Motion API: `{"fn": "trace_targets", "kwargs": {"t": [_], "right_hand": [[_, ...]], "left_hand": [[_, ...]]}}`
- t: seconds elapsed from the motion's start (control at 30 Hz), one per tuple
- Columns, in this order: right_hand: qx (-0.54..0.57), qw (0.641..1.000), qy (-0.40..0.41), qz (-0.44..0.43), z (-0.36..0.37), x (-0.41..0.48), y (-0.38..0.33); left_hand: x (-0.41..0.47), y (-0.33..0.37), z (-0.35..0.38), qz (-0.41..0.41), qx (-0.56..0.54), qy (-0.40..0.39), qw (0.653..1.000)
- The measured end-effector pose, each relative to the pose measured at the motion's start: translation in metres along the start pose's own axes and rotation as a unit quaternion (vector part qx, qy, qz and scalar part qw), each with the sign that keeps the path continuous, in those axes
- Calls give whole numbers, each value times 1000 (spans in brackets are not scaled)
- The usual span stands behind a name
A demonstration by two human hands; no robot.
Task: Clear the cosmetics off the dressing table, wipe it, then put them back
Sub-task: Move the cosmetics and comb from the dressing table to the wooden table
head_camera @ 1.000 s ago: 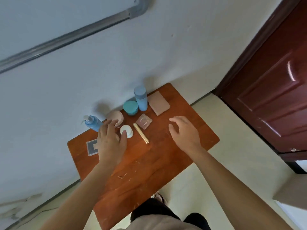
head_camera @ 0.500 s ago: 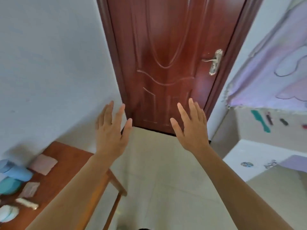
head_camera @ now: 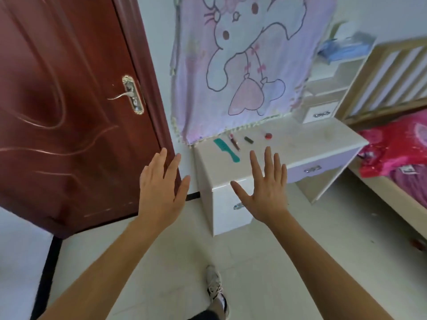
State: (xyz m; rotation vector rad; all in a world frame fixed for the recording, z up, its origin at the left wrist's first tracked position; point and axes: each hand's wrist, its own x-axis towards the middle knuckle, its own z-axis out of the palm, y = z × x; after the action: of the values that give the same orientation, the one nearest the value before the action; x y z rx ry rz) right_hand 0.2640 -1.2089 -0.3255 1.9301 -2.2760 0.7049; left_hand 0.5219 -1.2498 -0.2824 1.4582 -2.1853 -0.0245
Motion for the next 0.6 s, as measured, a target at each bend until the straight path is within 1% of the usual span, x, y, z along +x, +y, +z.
{"fn": "trace_targets", "kwargs": {"t": [0.1, 0.2, 0.33, 0.43, 0.6], "right_hand": [[-30, 999, -19, 23, 10, 43, 45], [-61, 996, -43, 47, 17, 93, 83], [-95, 993, -57, 49, 21, 164, 130], [-96, 992, -52, 59, 22, 211, 159], [-76, 993, -61, 69, 48, 258, 195]], "left_hand": [[57, 19, 47, 25, -19, -30, 999], [119, 35, 88, 29, -37, -58, 997], [198, 52, 130, 36, -56, -94, 993], [253, 63, 153, 41, -60, -113, 991], [310, 71, 199, 22, -56, -137, 989]]}}
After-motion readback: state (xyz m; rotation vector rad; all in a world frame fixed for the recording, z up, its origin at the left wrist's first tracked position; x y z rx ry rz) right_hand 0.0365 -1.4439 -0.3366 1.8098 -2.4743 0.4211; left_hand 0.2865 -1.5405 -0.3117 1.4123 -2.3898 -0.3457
